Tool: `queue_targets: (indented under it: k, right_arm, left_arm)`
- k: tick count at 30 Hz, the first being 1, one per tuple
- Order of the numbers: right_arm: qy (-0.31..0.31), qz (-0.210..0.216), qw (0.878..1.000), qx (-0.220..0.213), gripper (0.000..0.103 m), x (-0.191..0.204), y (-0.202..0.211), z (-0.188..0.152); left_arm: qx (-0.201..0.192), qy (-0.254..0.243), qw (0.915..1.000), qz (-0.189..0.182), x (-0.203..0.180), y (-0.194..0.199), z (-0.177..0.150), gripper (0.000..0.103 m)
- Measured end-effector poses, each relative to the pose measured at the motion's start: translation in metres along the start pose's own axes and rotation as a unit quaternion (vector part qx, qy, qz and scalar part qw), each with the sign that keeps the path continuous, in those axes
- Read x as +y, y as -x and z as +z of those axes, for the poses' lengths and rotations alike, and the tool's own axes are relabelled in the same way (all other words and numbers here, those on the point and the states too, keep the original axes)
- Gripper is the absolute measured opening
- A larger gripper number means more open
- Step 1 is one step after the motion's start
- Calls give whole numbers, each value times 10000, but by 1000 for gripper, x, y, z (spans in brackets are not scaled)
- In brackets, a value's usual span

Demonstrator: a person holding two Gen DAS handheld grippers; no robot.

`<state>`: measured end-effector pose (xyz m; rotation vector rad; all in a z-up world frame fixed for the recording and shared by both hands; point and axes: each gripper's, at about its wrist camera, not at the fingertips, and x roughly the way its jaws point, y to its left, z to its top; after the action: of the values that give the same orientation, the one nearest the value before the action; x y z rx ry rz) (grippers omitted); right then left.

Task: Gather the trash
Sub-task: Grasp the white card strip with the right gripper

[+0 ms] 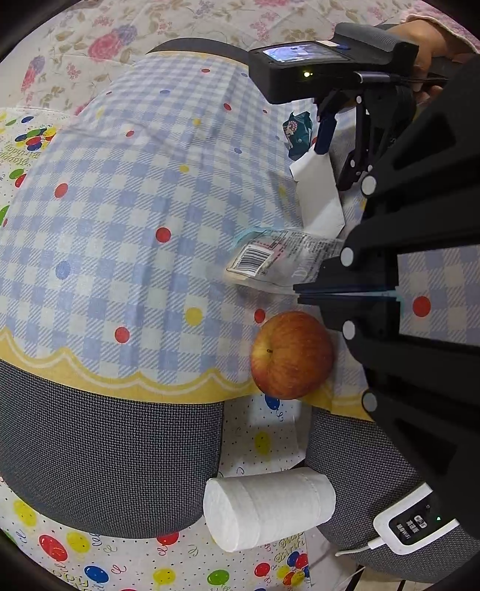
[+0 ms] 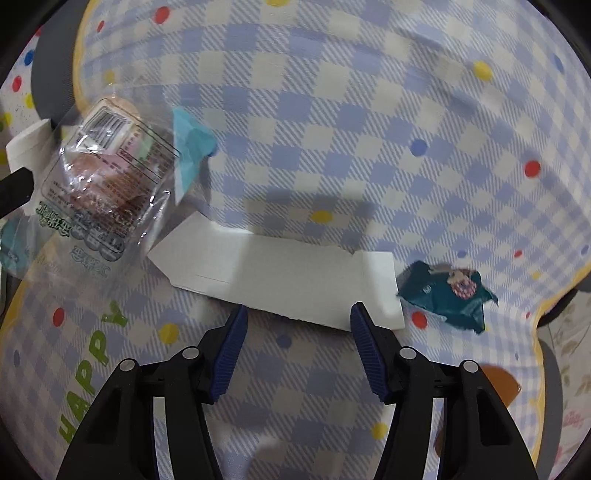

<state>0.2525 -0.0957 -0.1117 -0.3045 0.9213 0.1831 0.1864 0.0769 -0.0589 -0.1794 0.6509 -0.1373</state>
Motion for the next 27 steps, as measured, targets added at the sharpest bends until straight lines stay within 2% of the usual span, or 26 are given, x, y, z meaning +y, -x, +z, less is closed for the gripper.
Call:
queue_targets:
  k: [5, 7, 9, 11, 17, 20, 22, 27]
  right_arm:
    - [21, 91, 9999, -113, 49, -3, 4, 2]
    - [-122, 168, 9993, -304, 46, -10, 11, 4]
    - [-304, 141, 9980, -539, 37, -15, 20, 10]
    - [-422, 240, 9969, -623, 36, -19, 23, 16]
    - [225, 494, 9985, -88, 33, -2, 14, 11]
    - [609, 258, 9978, 27, 38, 8, 12, 1]
    - [737, 70, 9972, -57, 48, 9, 18, -4]
    - [557, 39, 9984, 62, 50, -7, 20, -15]
  left_arm:
    - [-50, 45, 10000, 32, 0, 8, 1, 0]
    - [-98, 17, 9999, 38, 0, 13, 2, 0]
    - [-128, 31, 9999, 47, 0, 16, 3, 0]
    - [-140, 42, 9999, 58, 0, 18, 4, 0]
    - [-135, 11, 9999, 93, 0, 20, 4, 0]
    - [-132, 43, 9999, 75, 0, 20, 4, 0]
    - [-127, 45, 9999, 68, 0, 21, 4, 0]
    - [-114, 53, 9999, 13, 1, 20, 1, 0]
